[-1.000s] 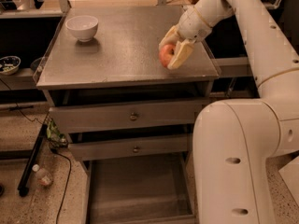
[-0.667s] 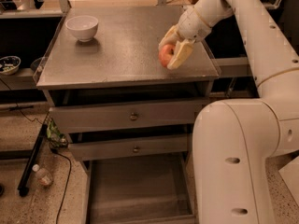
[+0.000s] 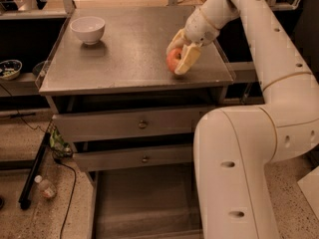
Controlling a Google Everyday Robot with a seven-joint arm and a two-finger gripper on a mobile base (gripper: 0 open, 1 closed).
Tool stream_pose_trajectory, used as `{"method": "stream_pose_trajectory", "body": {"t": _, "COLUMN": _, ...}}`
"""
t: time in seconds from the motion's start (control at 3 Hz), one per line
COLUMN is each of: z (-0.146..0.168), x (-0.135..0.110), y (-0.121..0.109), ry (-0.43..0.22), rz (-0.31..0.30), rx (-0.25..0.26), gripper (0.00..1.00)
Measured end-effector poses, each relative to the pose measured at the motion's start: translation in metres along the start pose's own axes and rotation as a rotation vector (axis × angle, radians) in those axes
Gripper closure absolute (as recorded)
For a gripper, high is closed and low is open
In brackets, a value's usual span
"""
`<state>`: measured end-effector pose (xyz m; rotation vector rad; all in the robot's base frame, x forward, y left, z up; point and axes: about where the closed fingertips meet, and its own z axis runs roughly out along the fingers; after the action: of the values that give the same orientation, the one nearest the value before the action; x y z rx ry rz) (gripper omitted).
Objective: Pick apple from bottom drawer and place on counter
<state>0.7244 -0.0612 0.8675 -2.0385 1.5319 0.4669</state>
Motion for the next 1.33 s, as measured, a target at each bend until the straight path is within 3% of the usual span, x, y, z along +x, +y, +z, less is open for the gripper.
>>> {"method": "stream_pose_trajectory", "body": {"t": 0.33, "z": 0.004, "x": -0.001, "y": -0.003, "ry": 0.005, "rz": 0.004, "rx": -0.005, "gripper": 1.00}}
{"method": "stream_pose_trajectory", "body": {"t": 1.33, "z": 0.032, "x": -0.007, "y": -0.005, "ry": -0.062, "rz": 0.031, "rx": -0.048, "gripper": 1.00}}
